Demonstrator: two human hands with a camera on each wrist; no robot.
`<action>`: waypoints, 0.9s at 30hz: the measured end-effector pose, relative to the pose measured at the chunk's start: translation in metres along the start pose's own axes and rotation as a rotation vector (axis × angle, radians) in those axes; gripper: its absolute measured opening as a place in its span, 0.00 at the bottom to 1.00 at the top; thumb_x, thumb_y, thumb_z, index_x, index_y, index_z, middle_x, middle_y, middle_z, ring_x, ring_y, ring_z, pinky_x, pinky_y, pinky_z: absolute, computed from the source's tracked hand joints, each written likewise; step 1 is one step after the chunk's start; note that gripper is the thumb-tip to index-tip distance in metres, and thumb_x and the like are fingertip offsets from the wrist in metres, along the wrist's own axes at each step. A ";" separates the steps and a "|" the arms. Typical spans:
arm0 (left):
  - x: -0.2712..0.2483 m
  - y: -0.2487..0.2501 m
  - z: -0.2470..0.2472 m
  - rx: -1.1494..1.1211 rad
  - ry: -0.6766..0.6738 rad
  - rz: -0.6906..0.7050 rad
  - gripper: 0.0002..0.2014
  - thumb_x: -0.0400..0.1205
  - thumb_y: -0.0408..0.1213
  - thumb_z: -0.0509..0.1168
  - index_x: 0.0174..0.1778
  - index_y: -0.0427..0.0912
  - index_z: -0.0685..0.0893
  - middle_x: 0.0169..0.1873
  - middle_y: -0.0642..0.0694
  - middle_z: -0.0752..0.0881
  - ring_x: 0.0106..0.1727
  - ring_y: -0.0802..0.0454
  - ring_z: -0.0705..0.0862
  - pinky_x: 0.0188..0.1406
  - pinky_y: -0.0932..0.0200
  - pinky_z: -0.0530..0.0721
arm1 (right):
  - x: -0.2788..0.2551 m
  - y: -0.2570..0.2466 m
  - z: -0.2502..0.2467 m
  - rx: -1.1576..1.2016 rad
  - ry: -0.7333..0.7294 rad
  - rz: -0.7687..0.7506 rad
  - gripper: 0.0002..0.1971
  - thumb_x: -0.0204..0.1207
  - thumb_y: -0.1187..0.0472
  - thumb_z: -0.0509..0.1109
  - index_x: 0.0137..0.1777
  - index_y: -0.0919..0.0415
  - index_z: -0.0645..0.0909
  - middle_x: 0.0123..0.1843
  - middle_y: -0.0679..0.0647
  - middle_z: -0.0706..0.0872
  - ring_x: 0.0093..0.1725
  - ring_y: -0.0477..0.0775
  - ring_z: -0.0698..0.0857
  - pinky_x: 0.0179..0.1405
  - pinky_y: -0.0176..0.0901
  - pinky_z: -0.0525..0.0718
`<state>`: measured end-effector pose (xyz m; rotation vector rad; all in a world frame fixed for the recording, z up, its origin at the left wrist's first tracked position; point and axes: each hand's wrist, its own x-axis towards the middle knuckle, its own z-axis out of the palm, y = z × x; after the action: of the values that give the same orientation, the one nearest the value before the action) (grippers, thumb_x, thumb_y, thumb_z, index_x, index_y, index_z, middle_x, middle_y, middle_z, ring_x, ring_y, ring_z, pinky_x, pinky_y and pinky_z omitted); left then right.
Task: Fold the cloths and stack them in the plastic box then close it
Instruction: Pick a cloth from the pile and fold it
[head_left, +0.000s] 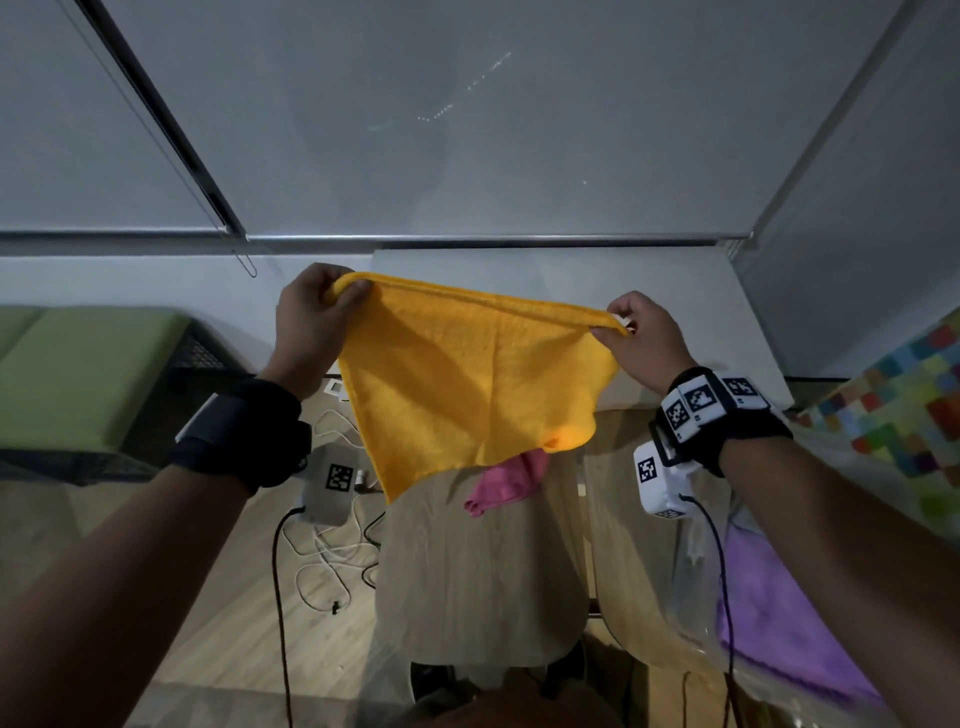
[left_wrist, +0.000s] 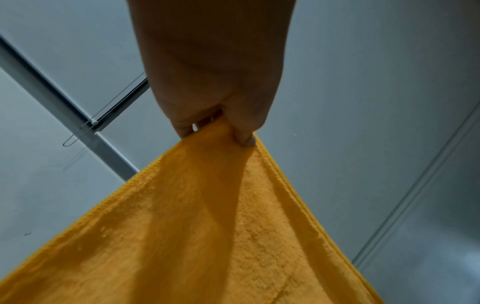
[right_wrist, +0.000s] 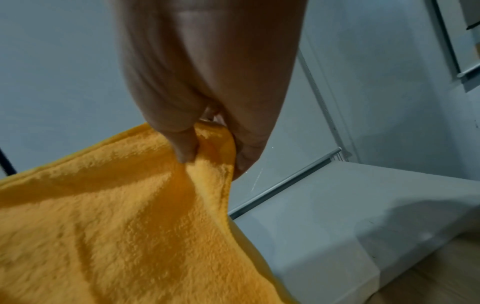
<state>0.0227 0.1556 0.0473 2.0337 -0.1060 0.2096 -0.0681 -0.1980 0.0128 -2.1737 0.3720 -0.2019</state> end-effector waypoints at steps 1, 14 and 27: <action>0.001 0.001 0.000 -0.028 0.009 -0.010 0.08 0.80 0.48 0.69 0.48 0.48 0.83 0.40 0.54 0.83 0.45 0.53 0.81 0.43 0.49 0.83 | 0.001 -0.002 -0.001 0.017 0.006 0.011 0.07 0.77 0.61 0.74 0.49 0.56 0.78 0.45 0.47 0.79 0.48 0.51 0.79 0.42 0.39 0.73; -0.018 0.114 0.033 -0.118 -0.645 0.366 0.09 0.83 0.41 0.69 0.53 0.39 0.87 0.49 0.47 0.89 0.51 0.57 0.86 0.53 0.59 0.84 | -0.033 -0.079 0.043 -0.084 -0.589 0.003 0.28 0.71 0.48 0.80 0.69 0.53 0.79 0.64 0.48 0.85 0.62 0.50 0.83 0.60 0.44 0.82; -0.047 -0.008 0.048 0.124 -0.377 -0.407 0.53 0.75 0.79 0.40 0.74 0.33 0.73 0.68 0.37 0.80 0.70 0.37 0.78 0.74 0.38 0.69 | -0.041 -0.123 0.035 1.048 -0.286 0.622 0.22 0.85 0.49 0.59 0.69 0.64 0.78 0.58 0.64 0.88 0.54 0.61 0.88 0.49 0.52 0.85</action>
<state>-0.0177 0.1158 0.0102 2.1476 0.0901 -0.4330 -0.0733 -0.0889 0.0917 -0.9721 0.5875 0.2282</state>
